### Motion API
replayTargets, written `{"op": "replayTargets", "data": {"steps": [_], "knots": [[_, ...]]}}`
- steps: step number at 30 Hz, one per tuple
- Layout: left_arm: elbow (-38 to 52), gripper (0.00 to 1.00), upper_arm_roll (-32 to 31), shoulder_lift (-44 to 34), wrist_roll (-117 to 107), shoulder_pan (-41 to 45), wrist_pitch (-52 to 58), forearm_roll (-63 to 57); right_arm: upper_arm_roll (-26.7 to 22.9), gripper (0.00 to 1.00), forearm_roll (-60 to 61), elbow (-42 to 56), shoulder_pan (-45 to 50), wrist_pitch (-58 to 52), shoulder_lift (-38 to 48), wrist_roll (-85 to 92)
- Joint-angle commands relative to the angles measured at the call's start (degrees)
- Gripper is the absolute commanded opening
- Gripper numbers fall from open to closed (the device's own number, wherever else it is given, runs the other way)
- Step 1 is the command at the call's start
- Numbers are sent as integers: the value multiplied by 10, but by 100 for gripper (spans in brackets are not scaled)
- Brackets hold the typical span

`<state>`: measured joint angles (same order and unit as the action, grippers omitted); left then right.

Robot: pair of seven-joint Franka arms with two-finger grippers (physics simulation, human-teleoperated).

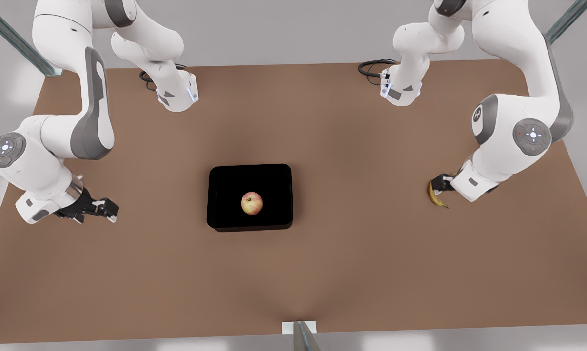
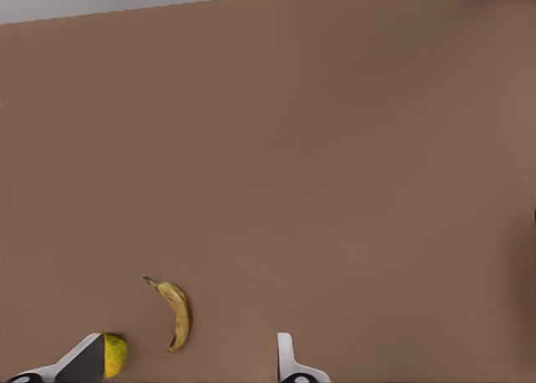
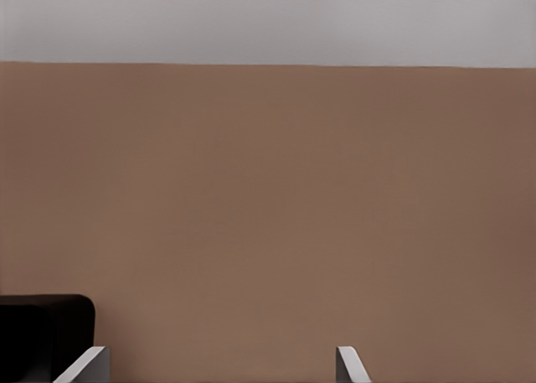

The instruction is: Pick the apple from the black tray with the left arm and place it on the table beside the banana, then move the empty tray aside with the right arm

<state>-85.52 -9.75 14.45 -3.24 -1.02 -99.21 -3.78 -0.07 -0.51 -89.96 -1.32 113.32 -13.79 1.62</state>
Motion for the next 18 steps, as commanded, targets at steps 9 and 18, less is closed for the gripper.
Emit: {"op": "replayTargets", "data": {"steps": [9,18], "knots": [[169,100,-14,234,-594,350,-146,-97,2,100,1,1,1,14,-5,3],[406,100,61,458,-750,513,-303,-115,0,100,1,5,0,13,-6,3]]}}
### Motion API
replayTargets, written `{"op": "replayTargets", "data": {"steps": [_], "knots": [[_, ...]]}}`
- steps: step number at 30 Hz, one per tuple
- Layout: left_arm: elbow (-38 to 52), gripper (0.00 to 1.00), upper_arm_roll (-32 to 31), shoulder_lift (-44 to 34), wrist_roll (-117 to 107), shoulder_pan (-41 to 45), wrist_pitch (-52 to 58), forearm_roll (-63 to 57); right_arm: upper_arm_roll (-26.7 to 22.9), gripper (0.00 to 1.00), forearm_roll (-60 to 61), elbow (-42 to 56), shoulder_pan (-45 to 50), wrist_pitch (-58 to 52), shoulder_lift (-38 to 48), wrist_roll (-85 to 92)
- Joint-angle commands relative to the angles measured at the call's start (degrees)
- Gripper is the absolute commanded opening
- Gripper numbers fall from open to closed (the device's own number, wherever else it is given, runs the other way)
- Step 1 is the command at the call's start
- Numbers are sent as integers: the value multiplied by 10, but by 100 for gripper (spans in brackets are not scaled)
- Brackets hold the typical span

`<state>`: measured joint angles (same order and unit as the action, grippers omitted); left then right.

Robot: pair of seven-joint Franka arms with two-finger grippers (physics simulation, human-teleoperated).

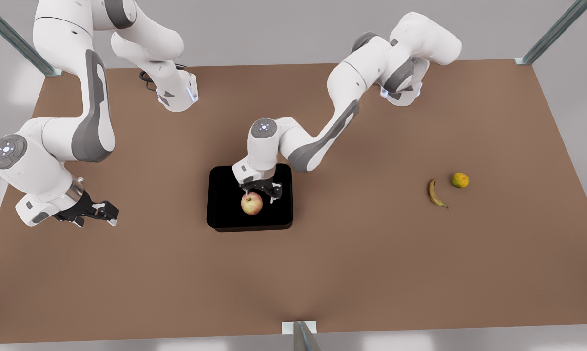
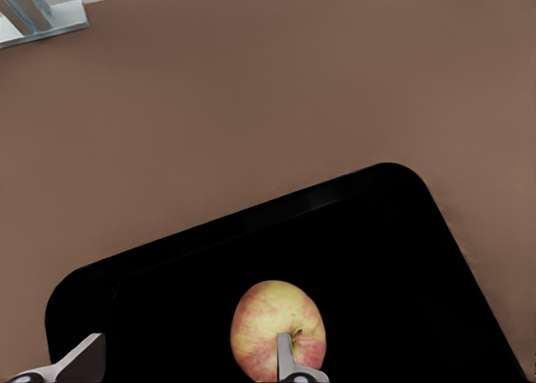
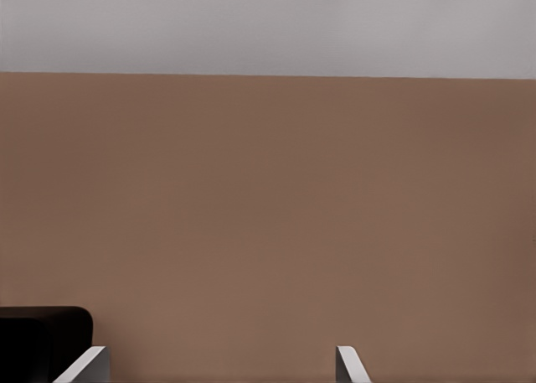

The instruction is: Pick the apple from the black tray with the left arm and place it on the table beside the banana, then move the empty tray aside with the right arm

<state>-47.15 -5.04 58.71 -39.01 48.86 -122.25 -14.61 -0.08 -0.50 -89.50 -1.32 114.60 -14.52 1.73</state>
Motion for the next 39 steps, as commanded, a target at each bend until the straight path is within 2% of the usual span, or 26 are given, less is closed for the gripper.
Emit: {"op": "replayTargets", "data": {"steps": [1,6,10,22,39], "knots": [[22,100,14,32,-391,21,-90,-24,0,100,1,0,0,0,1,2],[22,100,15,55,-389,34,-115,-43,0,100,0,0,1,0,0,2],[21,100,18,56,-356,41,-47,-71,0,100,1,0,1,1,0,3],[18,100,28,83,-347,41,-55,-71,0,100,0,1,1,0,-2,3],[20,100,33,113,-353,42,-152,-72,0,100,0,1,0,0,-2,2]]}}
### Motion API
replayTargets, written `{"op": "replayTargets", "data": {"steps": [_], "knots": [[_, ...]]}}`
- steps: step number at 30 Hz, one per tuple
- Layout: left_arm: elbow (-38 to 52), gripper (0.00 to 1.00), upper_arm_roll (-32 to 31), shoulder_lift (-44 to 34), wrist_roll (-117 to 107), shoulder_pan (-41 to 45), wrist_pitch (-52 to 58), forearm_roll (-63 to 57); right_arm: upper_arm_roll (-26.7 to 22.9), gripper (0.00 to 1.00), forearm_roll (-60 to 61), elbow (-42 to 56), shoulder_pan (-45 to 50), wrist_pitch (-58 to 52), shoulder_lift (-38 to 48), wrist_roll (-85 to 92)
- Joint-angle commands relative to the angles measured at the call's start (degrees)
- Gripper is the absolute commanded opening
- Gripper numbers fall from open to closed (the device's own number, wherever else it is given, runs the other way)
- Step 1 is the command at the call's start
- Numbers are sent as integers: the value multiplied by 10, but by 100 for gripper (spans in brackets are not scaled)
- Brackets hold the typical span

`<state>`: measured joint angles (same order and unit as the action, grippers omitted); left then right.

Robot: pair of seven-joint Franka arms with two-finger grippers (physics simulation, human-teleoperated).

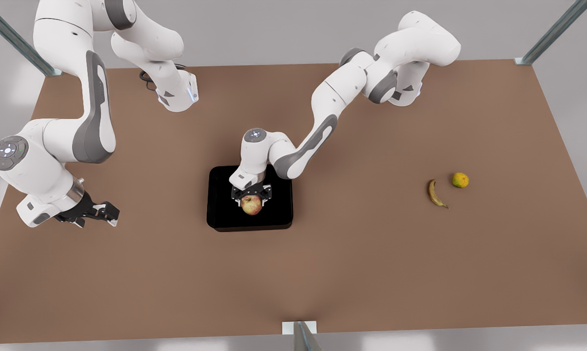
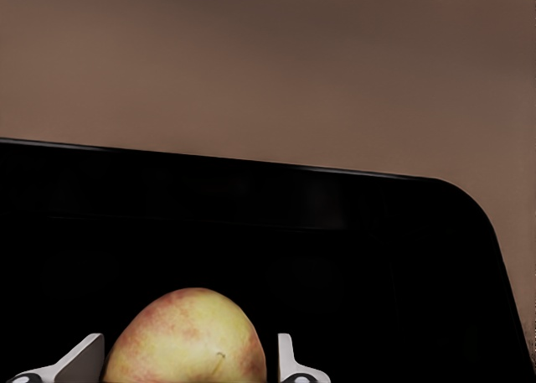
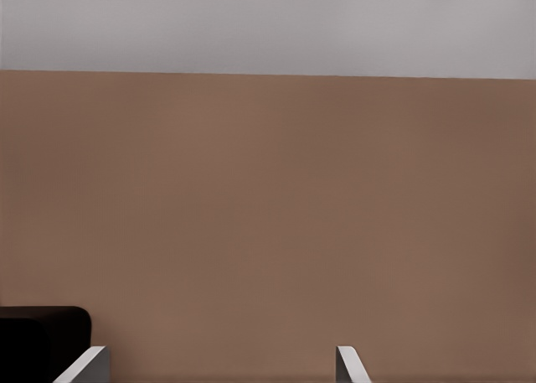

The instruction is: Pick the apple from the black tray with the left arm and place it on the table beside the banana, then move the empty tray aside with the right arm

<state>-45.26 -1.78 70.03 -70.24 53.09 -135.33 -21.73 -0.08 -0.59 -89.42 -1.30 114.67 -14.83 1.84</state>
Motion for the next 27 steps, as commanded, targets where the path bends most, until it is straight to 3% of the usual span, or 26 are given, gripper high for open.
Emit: {"op": "replayTargets", "data": {"steps": [1,12,13,14,17,27], "knots": [[1,100,0,3,-40,0,-27,-1,0,100,1,0,0,0,1,2],[0,100,21,29,-37,6,-34,-4,0,100,1,0,0,0,1,2],[0,94,21,29,-37,6,-34,-4,0,100,0,0,0,0,1,2],[0,79,21,29,-37,6,-33,-4,0,100,0,0,0,0,1,2],[0,79,20,27,-37,6,-29,-3,0,100,0,0,0,0,1,2],[-13,79,11,-132,147,-51,240,163,0,100,2,0,0,-1,1,2]]}}
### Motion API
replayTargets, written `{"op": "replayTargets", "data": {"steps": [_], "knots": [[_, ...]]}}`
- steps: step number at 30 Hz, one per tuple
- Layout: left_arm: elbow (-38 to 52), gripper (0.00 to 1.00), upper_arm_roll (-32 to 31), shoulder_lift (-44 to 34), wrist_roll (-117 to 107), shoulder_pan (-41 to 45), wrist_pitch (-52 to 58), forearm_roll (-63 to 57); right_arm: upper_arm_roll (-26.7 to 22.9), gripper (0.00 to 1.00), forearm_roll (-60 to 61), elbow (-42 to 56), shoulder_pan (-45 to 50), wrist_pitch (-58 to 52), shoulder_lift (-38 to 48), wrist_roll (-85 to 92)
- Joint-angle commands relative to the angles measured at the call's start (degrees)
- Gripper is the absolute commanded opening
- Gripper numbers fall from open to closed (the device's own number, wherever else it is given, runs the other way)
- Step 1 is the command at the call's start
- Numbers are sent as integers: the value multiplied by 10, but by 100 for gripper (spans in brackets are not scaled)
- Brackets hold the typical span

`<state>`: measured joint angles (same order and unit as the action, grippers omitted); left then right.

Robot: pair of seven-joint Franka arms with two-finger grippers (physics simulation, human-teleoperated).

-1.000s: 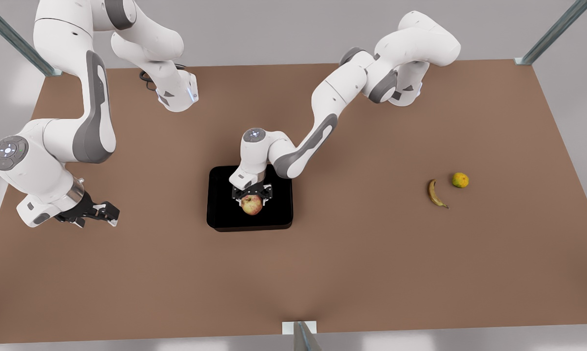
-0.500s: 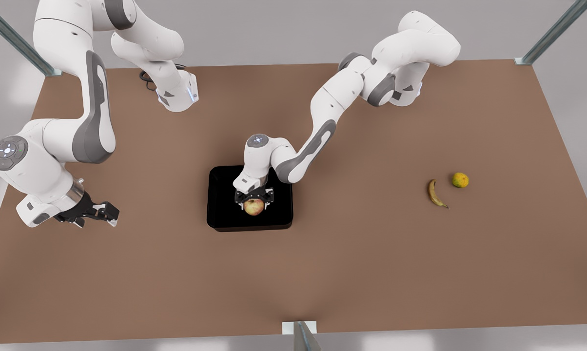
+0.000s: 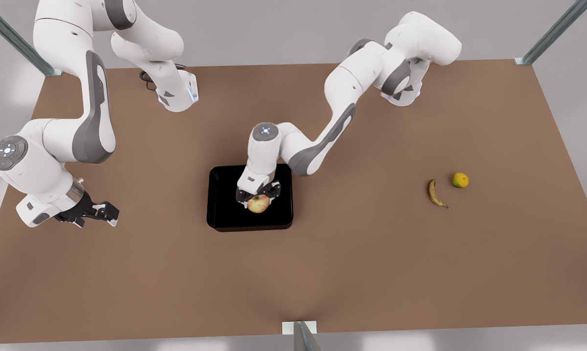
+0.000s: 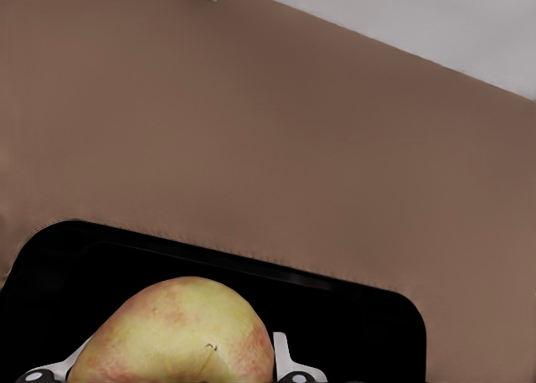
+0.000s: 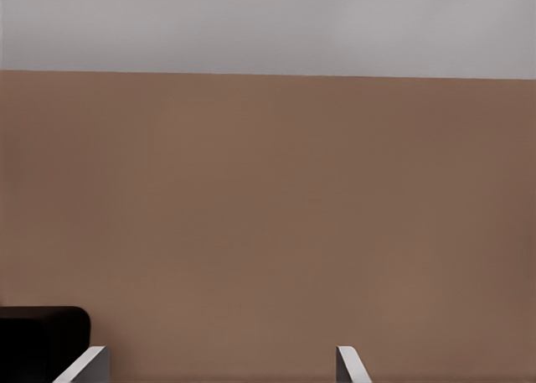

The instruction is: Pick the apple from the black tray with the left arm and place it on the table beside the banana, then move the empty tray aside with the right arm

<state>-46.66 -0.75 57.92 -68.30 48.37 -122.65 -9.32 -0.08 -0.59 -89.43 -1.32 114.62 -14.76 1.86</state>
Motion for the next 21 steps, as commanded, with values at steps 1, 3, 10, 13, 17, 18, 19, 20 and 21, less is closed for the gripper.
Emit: {"op": "replayTargets", "data": {"steps": [1,3,10,13,17,18,19,20,21], "knots": [[-16,79,0,-29,130,-25,118,42,0,100,2,0,-1,-11,3,-1],[-24,79,0,-44,171,-78,145,49,5,100,1,-3,3,-150,50,1],[-462,79,0,-286,492,-292,-68,83,146,100,100,-14,7,-336,111,-252],[-454,79,0,-255,631,-370,-72,107,177,100,148,-79,72,-183,75,-496],[-436,79,3,-206,748,-420,-73,118,188,100,93,-62,115,-116,14,-561],[-443,79,4,-203,753,-433,-71,115,189,100,91,-69,114,-114,14,-554],[-455,79,4,-201,758,-433,-71,115,189,100,72,-100,113,-89,15,-532],[-461,79,4,-199,759,-434,-71,115,186,100,68,-120,111,-73,18,-507],[-462,79,6,-197,759,-438,-71,115,183,100,67,-124,107,-73,18,-491]]}}
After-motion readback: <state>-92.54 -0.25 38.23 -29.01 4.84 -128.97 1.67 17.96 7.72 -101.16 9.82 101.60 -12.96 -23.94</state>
